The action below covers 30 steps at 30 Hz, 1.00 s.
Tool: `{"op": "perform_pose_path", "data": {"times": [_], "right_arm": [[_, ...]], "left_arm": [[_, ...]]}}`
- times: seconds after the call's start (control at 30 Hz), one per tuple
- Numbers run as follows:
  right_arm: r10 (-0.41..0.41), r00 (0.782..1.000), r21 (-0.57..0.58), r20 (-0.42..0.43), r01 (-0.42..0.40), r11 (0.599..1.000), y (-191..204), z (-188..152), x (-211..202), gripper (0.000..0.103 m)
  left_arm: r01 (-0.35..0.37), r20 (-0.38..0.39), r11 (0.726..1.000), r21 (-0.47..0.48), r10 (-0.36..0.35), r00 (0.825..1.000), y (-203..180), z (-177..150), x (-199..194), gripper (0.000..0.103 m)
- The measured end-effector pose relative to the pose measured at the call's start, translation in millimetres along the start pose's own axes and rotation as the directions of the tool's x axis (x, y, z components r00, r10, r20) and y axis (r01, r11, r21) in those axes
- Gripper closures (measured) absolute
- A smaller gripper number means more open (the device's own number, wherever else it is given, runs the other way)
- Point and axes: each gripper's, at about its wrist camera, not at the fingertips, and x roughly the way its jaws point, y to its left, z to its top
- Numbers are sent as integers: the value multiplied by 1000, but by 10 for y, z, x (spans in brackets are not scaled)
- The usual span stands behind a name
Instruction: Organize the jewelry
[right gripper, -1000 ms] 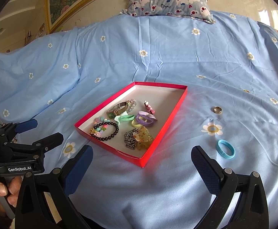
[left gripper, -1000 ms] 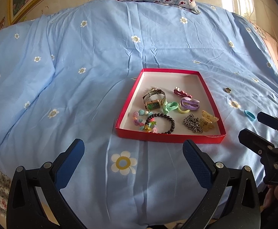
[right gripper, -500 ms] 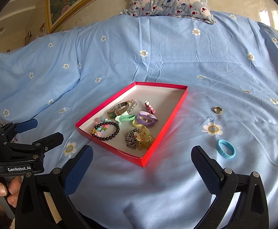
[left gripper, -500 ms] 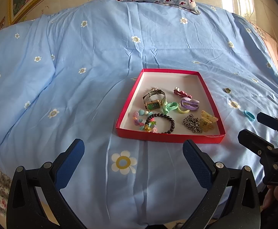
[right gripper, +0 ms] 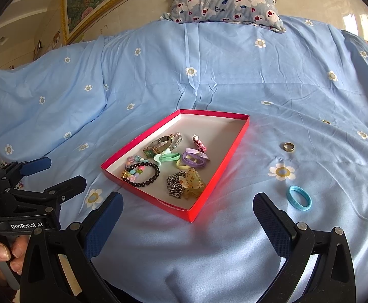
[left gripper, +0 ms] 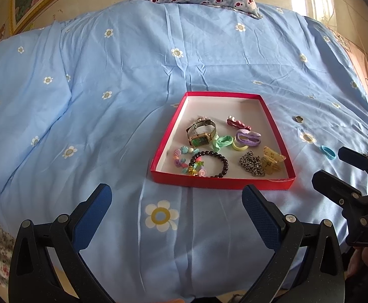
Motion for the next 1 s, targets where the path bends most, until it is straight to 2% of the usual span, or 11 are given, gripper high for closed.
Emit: {"op": "perform_pose_path", "data": {"times": [1.0], "right_arm": [[8,1000,-12,-16,-8,1000,62,40,10,0]], "left_arm": [[19,-11,1000,6,-19,1000,-33,-4,97,0]]}}
